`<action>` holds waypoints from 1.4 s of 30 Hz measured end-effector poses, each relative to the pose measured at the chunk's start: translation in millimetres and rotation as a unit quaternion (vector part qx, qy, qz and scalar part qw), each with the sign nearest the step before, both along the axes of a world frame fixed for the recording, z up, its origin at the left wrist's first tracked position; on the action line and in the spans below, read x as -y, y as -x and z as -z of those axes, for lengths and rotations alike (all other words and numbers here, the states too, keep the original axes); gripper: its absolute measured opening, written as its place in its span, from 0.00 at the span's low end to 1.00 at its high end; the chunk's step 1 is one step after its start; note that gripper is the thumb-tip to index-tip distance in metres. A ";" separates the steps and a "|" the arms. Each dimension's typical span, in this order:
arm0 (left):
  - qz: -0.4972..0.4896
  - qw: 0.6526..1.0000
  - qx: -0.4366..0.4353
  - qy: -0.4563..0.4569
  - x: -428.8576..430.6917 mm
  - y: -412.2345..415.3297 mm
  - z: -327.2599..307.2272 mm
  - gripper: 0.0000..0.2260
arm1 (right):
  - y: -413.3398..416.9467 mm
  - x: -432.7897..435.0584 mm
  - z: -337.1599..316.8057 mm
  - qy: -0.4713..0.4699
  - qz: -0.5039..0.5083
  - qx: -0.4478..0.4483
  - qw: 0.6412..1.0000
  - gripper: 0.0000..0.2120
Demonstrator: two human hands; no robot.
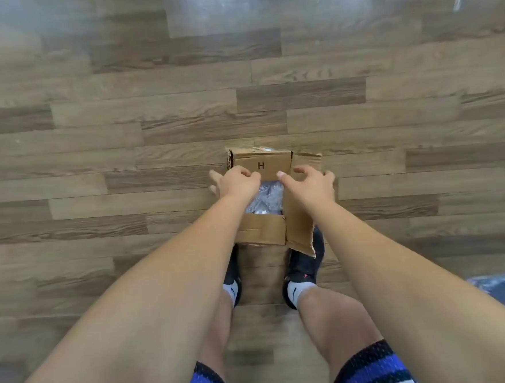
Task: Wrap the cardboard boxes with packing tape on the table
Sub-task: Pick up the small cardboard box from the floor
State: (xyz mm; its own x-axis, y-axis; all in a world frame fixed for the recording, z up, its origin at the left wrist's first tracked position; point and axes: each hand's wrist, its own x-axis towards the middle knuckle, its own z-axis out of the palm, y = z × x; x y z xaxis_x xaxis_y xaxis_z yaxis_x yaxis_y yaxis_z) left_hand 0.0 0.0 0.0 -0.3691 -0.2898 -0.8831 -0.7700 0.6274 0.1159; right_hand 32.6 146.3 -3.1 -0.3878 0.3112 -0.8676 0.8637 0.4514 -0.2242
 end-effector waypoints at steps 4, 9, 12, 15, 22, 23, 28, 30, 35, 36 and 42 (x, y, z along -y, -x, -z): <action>0.039 0.999 0.011 0.002 2.0 -5.7 17.7 0.21 | -1.7 -0.9 18.5 0.016 -0.016 0.018 1.000 0.29; 0.050 0.998 -0.023 -0.006 1.0 5.3 0.2 0.22 | 10.0 -10.5 3.8 -0.019 -0.026 -0.022 0.999 0.23; 0.047 0.997 -0.064 -0.013 2.5 26.1 -36.4 0.21 | 30.4 -25.4 -37.2 -0.025 -0.017 -0.063 0.998 0.20; 0.046 0.991 -0.123 -0.028 -2.4 60.0 -97.8 0.27 | 63.6 -45.0 -103.6 -0.031 -0.028 -0.111 0.993 0.24; 0.058 0.945 -0.320 -0.045 -47.1 164.6 -333.8 0.19 | 163.0 -96.0 -340.8 -0.036 0.043 -0.277 0.959 0.33; 0.057 0.934 -0.350 -0.048 -54.5 178.8 -375.2 0.17 | 176.7 -104.7 -382.3 -0.042 0.042 -0.305 0.950 0.33; 0.065 0.856 -0.508 -0.074 -92.5 234.2 -588.4 0.15 | 228.6 -150.8 -585.8 -0.057 0.032 -0.449 0.891 0.25; 0.082 0.819 -0.563 -0.076 -106.4 247.5 -666.4 0.15 | 240.9 -164.5 -659.1 -0.052 0.028 -0.510 0.858 0.24; 0.117 0.745 -0.653 -0.068 -131.5 273.3 -807.8 0.14 | 259.7 -188.9 -803.2 -0.053 -0.009 -0.604 0.795 0.32; 0.129 0.735 -0.662 -0.067 -135.2 277.1 -825.5 0.15 | 261.4 -191.8 -822.7 -0.055 -0.013 -0.618 0.784 0.33; 0.148 0.713 -0.681 -0.078 -148.4 316.4 -857.9 0.23 | 297.8 -204.8 -859.4 -0.095 -0.024 -0.669 0.737 0.36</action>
State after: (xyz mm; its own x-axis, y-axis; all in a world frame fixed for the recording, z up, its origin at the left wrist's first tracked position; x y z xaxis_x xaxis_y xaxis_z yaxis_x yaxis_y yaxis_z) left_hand -316.4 148.4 857.9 -0.9399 0.0410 0.3389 0.2858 0.6373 0.7156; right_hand -265.1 351.2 856.3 -0.8711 0.3360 0.3582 -0.0900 0.6078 -0.7890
